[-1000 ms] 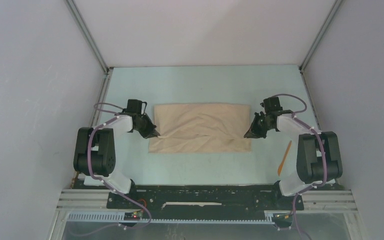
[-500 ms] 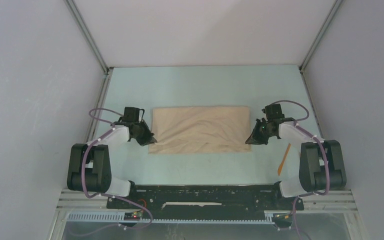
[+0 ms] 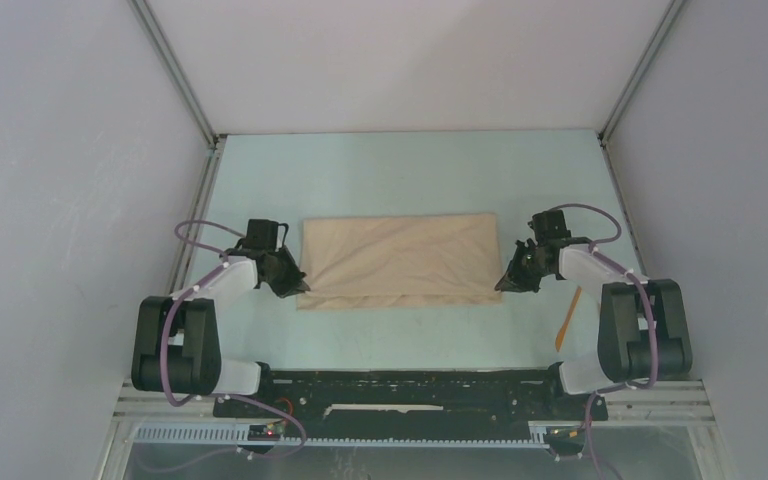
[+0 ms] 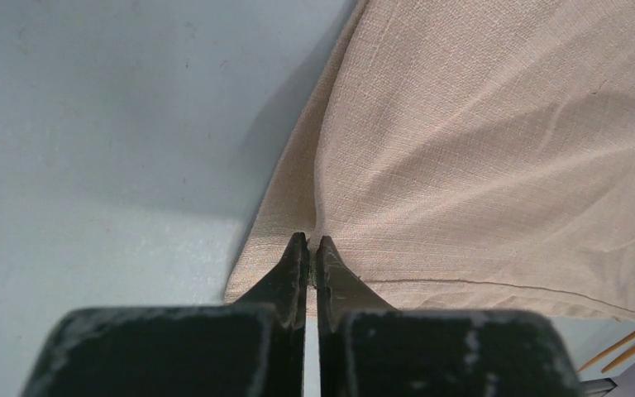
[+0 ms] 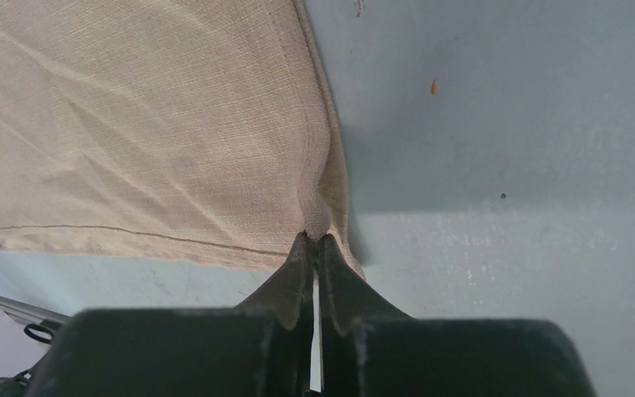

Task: Fold the napkin into a case and place the utensils inside
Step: Fold and flatten the napkin at the center of the board.

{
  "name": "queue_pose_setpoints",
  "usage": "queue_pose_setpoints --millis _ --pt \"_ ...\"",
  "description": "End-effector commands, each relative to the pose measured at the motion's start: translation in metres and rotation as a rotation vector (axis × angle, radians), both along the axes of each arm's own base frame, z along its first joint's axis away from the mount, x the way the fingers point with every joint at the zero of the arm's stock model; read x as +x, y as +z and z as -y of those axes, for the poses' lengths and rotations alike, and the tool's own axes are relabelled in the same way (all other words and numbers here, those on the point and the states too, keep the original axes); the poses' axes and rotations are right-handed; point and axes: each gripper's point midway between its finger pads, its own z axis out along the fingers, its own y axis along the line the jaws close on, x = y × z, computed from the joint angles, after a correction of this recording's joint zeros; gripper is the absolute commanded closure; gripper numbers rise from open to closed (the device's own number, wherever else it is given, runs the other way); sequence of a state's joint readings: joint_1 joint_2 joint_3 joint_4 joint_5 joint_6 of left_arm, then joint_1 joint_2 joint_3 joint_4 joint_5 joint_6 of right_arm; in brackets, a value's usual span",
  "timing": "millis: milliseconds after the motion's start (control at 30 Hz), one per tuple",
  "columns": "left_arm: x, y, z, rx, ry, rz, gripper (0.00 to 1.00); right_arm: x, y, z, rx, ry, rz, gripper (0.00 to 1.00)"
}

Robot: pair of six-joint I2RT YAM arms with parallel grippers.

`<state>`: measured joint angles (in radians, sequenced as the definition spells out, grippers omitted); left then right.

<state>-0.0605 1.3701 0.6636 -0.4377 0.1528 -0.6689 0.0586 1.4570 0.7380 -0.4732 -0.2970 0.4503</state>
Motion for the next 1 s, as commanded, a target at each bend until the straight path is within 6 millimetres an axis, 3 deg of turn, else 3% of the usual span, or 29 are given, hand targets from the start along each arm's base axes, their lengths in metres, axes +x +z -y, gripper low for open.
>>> queue_pose_setpoints --millis 0,200,600,967 --pt "-0.005 -0.001 -0.010 0.057 -0.013 0.007 1.00 0.002 -0.008 0.007 -0.032 0.001 0.000 1.00" --pt "-0.016 -0.007 -0.008 0.049 -0.015 -0.017 1.00 -0.002 -0.012 0.009 -0.043 -0.002 -0.023 1.00" --pt "-0.025 0.013 -0.006 0.019 0.014 0.060 1.00 -0.006 -0.009 0.012 -0.055 -0.013 -0.016 1.00" --pt "-0.047 -0.007 -0.005 0.014 0.056 -0.002 1.00 -0.007 -0.008 0.013 -0.060 -0.016 -0.018 1.00"
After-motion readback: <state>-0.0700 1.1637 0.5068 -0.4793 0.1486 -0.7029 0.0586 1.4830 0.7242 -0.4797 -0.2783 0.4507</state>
